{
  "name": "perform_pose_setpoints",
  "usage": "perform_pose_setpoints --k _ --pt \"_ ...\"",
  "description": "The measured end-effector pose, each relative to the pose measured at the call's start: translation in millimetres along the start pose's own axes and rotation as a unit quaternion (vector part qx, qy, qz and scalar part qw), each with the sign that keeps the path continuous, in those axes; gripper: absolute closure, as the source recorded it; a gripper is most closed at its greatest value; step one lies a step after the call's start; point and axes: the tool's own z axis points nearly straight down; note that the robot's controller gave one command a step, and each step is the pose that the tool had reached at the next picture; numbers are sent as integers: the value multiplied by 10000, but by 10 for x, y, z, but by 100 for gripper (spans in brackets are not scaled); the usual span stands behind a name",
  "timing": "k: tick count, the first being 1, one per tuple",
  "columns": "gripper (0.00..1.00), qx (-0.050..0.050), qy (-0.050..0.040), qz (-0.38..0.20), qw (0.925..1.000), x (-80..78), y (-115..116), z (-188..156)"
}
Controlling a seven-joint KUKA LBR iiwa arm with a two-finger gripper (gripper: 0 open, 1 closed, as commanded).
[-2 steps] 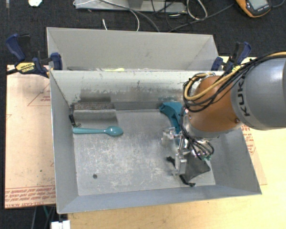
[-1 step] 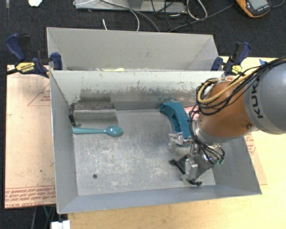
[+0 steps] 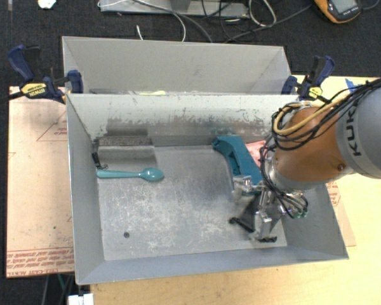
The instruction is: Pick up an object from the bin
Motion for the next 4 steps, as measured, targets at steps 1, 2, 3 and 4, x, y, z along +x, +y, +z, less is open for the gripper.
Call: perform_pose_setpoints --k 1,2,3,4 --pt "100 -8 -14 -1462 9892 -225 556 -255" --pt "0 -8 -10 -1450 9894 -221 547 -253" --pt "0 -9 -10 -1450 9894 -221 547 -252" --pt "100 -15 -18 -1411 9900 -124 278 -242"
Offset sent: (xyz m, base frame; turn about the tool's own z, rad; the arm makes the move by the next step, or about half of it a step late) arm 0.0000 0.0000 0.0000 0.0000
